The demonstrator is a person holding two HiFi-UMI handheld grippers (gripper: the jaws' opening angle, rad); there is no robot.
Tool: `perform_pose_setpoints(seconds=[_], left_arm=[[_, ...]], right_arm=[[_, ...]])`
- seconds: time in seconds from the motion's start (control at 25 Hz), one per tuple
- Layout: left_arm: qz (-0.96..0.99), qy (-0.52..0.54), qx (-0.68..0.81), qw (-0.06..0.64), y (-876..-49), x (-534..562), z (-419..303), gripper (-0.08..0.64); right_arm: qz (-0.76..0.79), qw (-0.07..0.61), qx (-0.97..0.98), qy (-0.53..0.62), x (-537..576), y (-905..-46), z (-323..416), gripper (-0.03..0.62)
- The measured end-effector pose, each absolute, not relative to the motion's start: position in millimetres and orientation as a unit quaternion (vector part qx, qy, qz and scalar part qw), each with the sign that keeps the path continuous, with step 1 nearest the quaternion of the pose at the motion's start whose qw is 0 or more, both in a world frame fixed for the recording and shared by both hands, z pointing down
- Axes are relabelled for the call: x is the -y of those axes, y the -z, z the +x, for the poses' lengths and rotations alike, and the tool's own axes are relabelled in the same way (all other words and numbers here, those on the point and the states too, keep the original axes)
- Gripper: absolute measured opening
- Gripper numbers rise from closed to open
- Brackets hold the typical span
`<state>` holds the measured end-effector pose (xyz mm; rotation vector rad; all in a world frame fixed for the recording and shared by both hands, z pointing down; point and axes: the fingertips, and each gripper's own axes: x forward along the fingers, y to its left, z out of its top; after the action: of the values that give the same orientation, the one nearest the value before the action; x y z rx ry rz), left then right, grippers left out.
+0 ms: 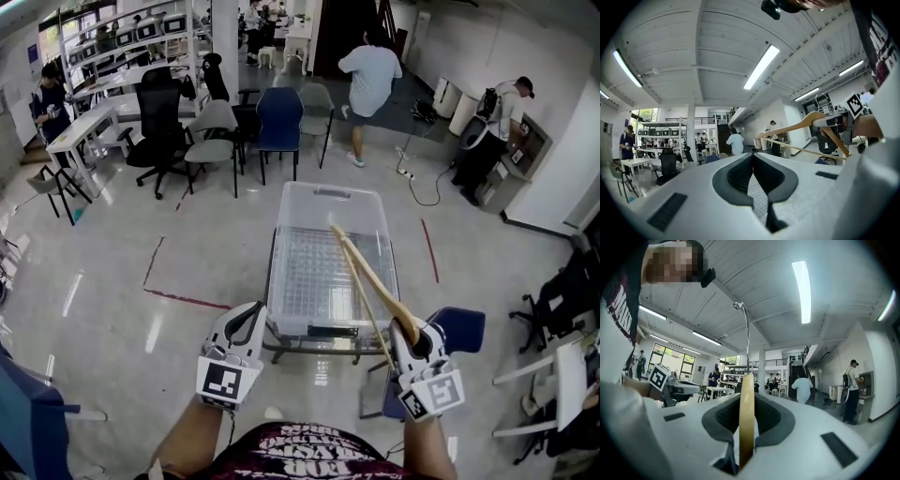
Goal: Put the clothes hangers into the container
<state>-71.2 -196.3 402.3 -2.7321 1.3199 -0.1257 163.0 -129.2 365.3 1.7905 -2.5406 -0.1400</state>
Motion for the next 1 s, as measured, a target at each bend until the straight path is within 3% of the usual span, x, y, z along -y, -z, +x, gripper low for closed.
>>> perform_pose_setpoints(seconds=[0.2,1.0], left_arm=[[-0.903,0.052,-0.419,0.076,-398,216,-81,0.006],[-0.895,0.056,-0.441,0.036,-425,259,-92,0.006]], right_arm=[[0.583,0.006,0.811,0.047,142,-363,149,0.058],[0.553,-0.002,0.833,0.018,209,-382,139,0.058]])
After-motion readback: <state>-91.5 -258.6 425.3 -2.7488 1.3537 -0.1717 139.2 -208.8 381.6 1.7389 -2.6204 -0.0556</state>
